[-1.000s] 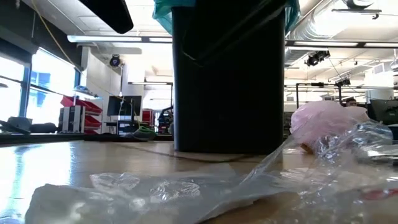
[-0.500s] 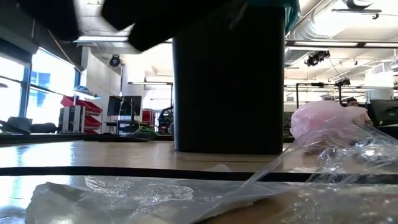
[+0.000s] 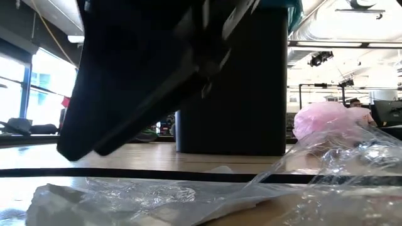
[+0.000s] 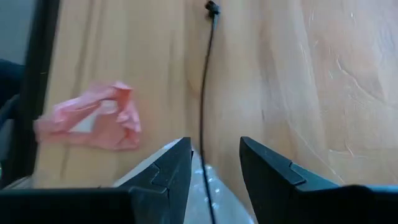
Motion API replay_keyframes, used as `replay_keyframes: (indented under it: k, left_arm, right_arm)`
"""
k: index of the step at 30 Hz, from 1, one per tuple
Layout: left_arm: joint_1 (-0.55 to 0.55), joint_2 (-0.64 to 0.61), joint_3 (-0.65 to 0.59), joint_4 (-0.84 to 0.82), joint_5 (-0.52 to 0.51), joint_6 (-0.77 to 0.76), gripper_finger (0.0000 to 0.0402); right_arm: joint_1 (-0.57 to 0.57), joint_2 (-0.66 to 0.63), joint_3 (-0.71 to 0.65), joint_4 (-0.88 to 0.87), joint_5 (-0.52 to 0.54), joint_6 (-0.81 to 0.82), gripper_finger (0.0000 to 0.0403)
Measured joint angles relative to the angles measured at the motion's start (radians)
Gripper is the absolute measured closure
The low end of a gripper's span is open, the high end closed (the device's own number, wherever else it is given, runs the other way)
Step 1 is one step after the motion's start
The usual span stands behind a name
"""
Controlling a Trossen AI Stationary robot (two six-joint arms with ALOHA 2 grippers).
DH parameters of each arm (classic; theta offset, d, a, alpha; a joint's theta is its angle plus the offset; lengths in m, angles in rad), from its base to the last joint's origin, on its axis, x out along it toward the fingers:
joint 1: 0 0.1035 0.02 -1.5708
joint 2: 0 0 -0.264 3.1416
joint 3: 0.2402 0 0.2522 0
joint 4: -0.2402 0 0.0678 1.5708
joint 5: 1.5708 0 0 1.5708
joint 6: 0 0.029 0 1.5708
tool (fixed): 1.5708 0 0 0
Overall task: Place trash/remove bag and relplace
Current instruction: Put the black zip tie into the trash bin
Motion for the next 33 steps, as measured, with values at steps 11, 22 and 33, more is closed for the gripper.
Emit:
replay_keyframes:
  k: [11, 22, 33]
  left_arm:
    - [-0.042, -0.002, 0.000, -0.018, -0.044, -0.079, 0.0401]
    - [-0.044, -0.002, 0.000, -0.016, -0.081, -0.078, 0.0401]
    - [-0.044, -0.003, 0.000, -0.027, -0.082, -0.076, 0.0401]
  right_arm:
    - [-0.033, 0.057, 0.005, 0.046, -0.094, 0.006, 0.0282]
    - [-0.039, 0.080, 0.005, 0.036, -0.095, 0.025, 0.0395]
    - [-0.020, 0.091, 0.162, -0.180, -0.026, -0.034, 0.0402]
